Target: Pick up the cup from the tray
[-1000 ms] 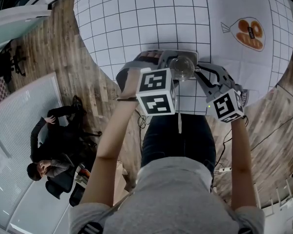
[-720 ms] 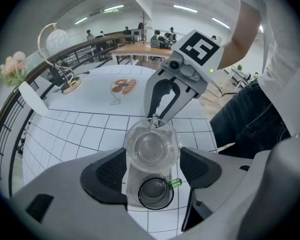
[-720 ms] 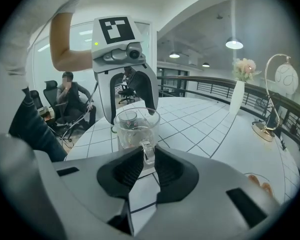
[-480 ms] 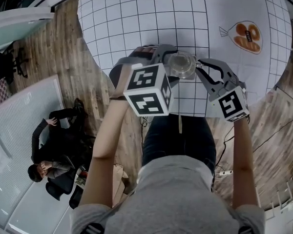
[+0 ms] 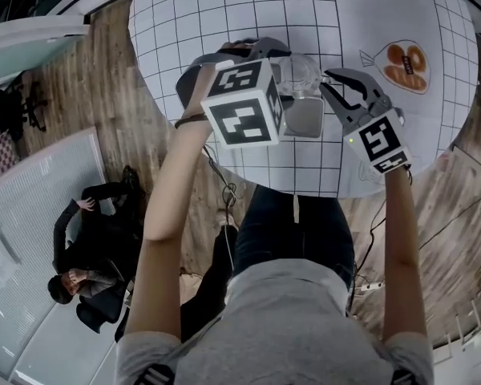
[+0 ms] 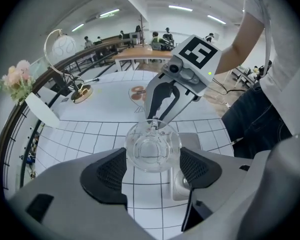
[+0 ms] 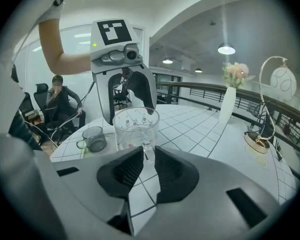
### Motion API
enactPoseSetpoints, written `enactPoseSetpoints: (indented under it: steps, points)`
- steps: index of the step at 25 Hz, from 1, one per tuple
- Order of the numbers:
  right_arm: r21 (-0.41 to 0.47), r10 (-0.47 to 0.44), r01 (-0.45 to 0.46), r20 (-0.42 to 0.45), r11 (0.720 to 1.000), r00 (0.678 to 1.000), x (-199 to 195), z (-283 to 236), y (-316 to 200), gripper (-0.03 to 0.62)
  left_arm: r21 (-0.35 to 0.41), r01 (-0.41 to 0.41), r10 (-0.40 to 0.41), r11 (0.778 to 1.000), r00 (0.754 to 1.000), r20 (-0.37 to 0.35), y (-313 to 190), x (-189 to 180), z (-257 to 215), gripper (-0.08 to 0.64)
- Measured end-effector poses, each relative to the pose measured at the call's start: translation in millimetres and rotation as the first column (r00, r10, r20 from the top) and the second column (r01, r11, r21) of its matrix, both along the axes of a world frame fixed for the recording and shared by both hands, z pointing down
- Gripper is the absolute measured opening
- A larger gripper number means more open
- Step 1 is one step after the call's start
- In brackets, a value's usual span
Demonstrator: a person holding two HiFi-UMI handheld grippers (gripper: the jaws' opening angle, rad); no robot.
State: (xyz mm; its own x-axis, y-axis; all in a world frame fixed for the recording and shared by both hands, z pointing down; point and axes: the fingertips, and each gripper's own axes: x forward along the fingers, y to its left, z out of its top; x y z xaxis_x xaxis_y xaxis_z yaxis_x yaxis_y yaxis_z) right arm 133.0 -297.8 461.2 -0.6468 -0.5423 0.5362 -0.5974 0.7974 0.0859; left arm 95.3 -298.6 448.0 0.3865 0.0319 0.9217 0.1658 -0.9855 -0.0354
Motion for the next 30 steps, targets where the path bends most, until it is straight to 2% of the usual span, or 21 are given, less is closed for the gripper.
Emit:
enactPoseSetpoints:
  steps: [8, 15, 24, 30]
  points:
    - [-0.080, 0.046, -0.046, -0.011, 0.996, 0.999, 10.4, 37.3, -17.1, 0.064, -0.051, 0.004, -0.004, 0.999, 1.000, 0.003, -17.6, 10.5, 36.9, 0.342]
    - [-0.101, 0.044, -0.049, -0.054, 0.994, 0.998, 16.3, 58.5, -18.4, 0.064, -0.062, -0.005, 0.007, 0.998, 1.000, 0.023, -20.6, 14.6, 61.6, 0.342]
    - [-0.112, 0.055, -0.060, -0.046, 0.992, 0.997, 19.0, 64.7, -17.2, 0.064, -0.082, -0.012, 0.012, 0.997, 1.000, -0.002, -19.5, 17.7, 66.9, 0.342]
    - [-0.106, 0.053, -0.055, -0.026, 0.993, 0.998, 19.5, 64.1, -17.7, 0.064, -0.106, -0.007, 0.000, 0.994, 0.998, -0.068, -19.3, 18.9, 65.7, 0.344]
